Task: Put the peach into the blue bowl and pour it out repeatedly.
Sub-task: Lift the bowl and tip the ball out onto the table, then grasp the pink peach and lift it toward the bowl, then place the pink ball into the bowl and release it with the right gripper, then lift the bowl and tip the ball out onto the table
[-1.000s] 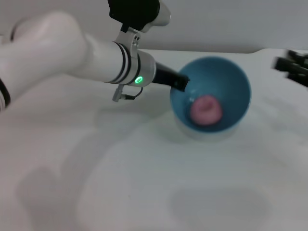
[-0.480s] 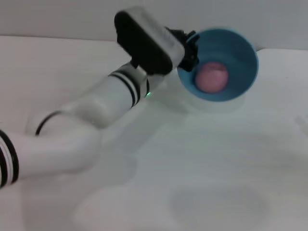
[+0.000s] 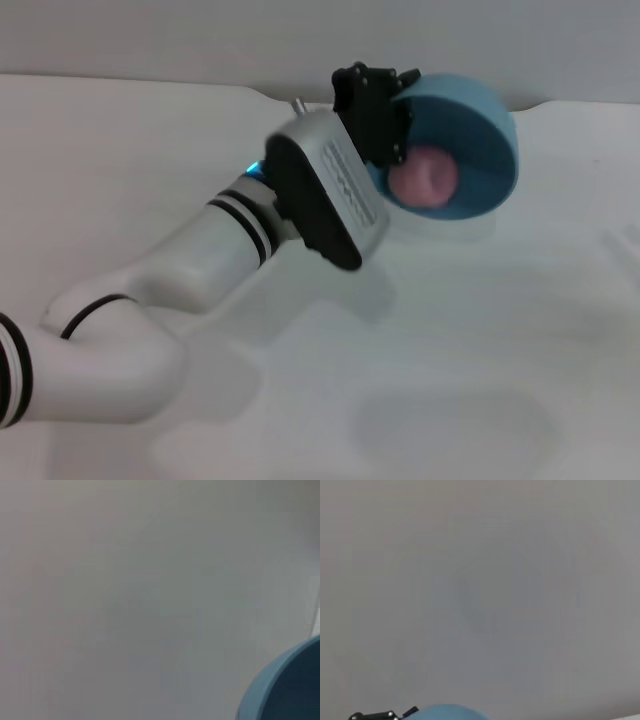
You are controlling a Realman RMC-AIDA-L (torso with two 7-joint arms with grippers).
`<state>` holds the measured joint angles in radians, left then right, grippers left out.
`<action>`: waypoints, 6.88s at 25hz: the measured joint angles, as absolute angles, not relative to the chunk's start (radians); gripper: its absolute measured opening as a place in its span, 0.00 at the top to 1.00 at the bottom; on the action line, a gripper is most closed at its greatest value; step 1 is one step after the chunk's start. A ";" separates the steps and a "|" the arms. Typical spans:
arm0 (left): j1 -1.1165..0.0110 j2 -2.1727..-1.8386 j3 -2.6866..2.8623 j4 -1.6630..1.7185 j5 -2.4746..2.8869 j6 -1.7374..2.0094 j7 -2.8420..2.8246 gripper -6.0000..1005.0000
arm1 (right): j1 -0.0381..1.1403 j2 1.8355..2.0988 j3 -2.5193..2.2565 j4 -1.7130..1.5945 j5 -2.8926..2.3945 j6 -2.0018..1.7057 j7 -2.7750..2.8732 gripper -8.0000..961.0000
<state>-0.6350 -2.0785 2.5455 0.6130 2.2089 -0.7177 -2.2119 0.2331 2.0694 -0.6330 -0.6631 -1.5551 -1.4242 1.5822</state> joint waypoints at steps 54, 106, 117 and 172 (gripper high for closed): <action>-0.384 -2.056 1.194 1.166 2.443 1.233 -2.619 1.00 | 0.762 2.086 -1.404 -0.536 -2.051 -1.049 1.782 0.49; -0.753 -2.069 1.659 0.929 2.349 1.110 -2.776 0.99 | 0.490 2.070 -1.113 -0.899 -1.810 -1.498 1.461 0.94; -0.759 -2.066 1.653 0.925 2.329 1.106 -2.777 0.99 | 0.532 2.072 -1.178 -0.866 -1.931 -1.426 1.541 0.93; -0.534 -2.079 2.723 0.714 2.088 -0.787 -2.035 0.99 | 0.242 2.071 -0.427 -0.618 -1.686 -1.402 1.460 0.49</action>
<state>-0.5345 -2.0785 2.7230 0.7136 2.0876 -0.7873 -2.0345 0.2417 2.0714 -0.4270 -0.6182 -1.6856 -1.4023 1.4599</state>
